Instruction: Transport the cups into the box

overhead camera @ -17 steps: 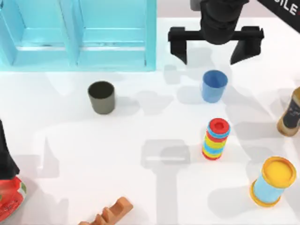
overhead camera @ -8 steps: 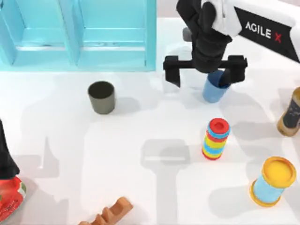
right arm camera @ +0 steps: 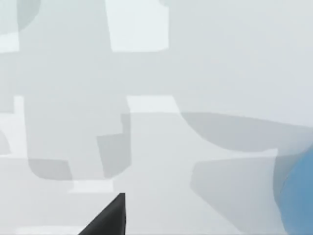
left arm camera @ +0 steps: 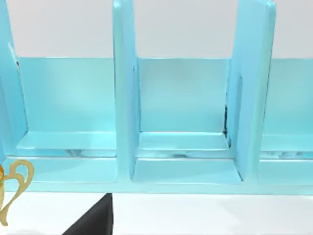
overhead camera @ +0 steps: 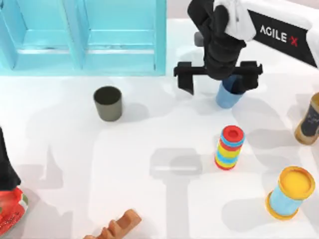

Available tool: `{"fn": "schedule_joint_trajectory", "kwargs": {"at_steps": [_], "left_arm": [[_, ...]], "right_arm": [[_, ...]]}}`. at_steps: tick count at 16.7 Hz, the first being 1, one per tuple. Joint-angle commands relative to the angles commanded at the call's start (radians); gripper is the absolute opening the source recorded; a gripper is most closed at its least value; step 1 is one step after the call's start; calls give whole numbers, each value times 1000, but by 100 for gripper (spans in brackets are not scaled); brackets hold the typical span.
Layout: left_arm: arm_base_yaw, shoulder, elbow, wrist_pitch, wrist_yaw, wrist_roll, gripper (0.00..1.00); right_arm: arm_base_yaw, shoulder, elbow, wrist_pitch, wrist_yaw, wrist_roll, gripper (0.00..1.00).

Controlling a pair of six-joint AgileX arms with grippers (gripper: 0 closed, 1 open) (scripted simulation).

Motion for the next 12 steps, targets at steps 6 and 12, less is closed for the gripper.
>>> {"fn": "schedule_joint_trajectory", "kwargs": {"at_steps": [6, 12], "left_arm": [[0, 0, 0, 0, 0, 0, 100], [0, 0, 0, 0, 0, 0, 100]], "right_arm": [[0, 0, 0, 0, 0, 0, 32], [0, 0, 0, 0, 0, 0, 0]]}}
